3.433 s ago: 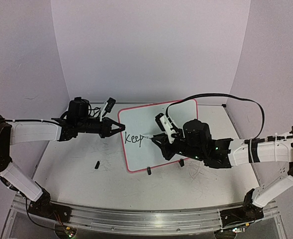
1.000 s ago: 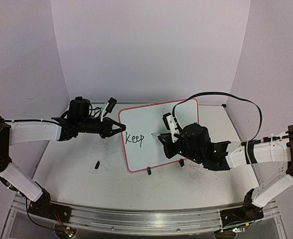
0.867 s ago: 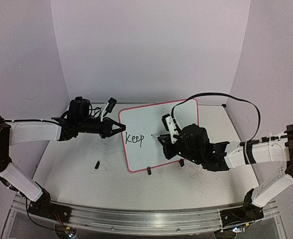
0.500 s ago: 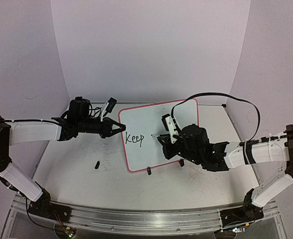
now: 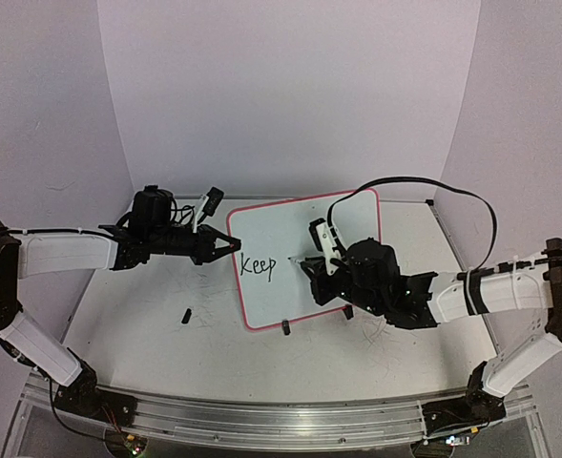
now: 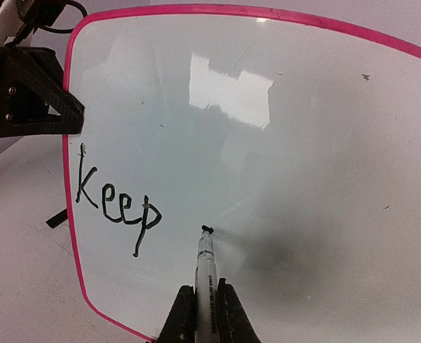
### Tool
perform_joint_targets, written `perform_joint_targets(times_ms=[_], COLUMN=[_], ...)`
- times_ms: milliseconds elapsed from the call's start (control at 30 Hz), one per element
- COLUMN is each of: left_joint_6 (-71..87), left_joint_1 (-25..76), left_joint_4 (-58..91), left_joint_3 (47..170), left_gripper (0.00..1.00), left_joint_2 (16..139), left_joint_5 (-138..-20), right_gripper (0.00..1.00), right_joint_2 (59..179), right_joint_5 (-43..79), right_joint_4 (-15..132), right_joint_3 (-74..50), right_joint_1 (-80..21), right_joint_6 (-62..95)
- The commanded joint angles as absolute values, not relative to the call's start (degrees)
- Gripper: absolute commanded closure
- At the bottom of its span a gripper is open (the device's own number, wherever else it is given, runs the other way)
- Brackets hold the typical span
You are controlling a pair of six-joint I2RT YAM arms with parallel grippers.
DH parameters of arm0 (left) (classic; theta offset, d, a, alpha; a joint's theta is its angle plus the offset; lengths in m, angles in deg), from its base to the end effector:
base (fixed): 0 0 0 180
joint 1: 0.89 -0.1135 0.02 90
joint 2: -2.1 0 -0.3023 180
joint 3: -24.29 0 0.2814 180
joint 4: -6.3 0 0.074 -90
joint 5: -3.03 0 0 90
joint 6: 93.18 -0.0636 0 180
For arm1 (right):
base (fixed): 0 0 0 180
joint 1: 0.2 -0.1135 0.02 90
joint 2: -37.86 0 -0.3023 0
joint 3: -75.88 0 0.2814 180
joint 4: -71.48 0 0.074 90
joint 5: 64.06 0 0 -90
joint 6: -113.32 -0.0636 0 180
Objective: Write a sentence on the whiteboard
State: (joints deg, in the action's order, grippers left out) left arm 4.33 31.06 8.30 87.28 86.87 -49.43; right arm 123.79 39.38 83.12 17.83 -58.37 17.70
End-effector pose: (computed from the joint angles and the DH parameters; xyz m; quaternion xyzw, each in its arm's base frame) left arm 0.2914 -0.2274 0.2600 0.3397 0.7379 -0.4283 0.3958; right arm 0.2118 0.3131 0.2455 -0.2887 0.7434 0.2354 0.5555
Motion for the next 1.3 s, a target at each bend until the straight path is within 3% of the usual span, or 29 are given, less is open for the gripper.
perform_joint_targets(times_ms=[0, 633, 1267], left_joint_6=[-0.76, -1.02, -0.93], left_joint_1=[30.59, 30.51, 30.51], left_joint_4=[9.79, 9.78, 9.87], left_joint_3=[88.83, 88.90, 88.77], left_gripper=[1.00, 1.00, 1.00], left_joint_2=[86.57, 86.50, 86.38], left_joint_5=[-57.05, -57.26, -57.18], right_gripper=[1.00, 1.00, 1.00], right_joint_2=[124.94, 124.76, 122.21], right_joint_5=[39.67, 36.94, 42.85], right_joint_4=[85.18, 81.97, 81.62], right_joint_3=[15.20, 17.20, 18.58], right_joint_1=[-58.07, -58.21, -58.16], right_joint_6=[17.62, 16.08, 15.79])
